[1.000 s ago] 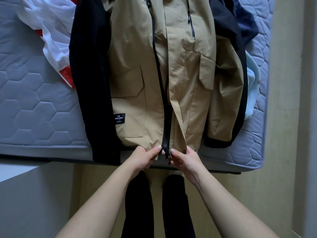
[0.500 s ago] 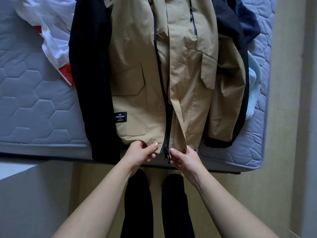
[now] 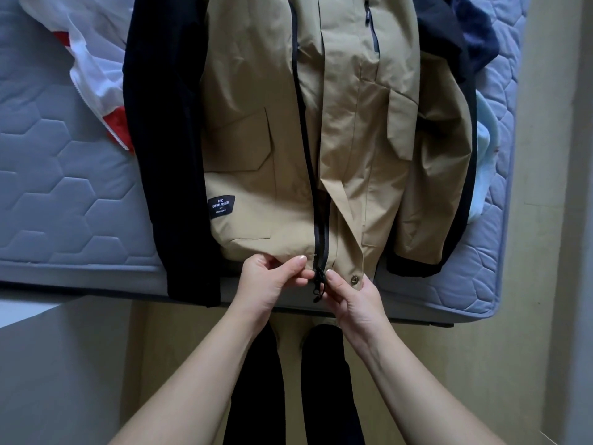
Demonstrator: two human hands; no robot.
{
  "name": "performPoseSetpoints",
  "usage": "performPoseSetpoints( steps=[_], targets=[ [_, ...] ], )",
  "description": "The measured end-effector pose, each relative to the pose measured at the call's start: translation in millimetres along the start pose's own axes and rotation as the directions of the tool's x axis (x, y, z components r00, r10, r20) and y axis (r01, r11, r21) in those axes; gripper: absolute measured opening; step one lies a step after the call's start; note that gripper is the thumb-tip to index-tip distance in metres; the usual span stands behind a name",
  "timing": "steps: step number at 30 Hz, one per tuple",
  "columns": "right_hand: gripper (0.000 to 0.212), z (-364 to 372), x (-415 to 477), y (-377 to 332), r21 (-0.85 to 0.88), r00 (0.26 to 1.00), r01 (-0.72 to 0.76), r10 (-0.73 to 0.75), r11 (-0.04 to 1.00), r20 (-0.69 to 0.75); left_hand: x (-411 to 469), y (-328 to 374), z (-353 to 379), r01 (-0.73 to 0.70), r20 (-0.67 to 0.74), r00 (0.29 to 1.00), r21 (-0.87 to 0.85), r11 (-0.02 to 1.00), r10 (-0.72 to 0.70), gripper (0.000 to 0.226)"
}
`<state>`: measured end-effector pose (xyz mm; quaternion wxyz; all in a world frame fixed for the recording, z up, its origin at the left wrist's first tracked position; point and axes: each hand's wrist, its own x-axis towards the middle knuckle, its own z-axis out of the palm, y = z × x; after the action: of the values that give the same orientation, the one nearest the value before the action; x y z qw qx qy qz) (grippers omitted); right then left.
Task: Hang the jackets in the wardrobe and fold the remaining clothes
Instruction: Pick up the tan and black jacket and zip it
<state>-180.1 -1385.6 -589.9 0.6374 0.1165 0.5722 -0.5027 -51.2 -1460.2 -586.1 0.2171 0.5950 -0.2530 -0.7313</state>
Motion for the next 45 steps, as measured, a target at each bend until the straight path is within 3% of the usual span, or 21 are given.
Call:
performPoseSetpoints(
  steps=[8,15,25,45],
  targets=[
    [0.033,14,-11,-5,0.098,0.994,0.104,-0.103,0.990,-0.023,-4,18,13,-0.081,0.022,0.996,-0.119,0.990,0.085,0.009],
    [0.034,21,-13,-10,0.163,0.989,0.142,-0.136,0.976,-0.052,-8,27,21,-0.190,0.020,0.982,0.039,0.981,0.189,0.023],
    [0.036,27,-15,-14,0.227,0.979,0.199,-0.180,0.953,-0.099,-9,42,27,-0.281,0.047,0.960,0.139,0.950,0.277,0.034],
    [0.029,37,-25,-13,0.233,0.963,0.230,-0.187,0.945,-0.195,-7,39,24,-0.239,0.007,0.970,0.222,0.945,0.244,0.024]
  ],
)
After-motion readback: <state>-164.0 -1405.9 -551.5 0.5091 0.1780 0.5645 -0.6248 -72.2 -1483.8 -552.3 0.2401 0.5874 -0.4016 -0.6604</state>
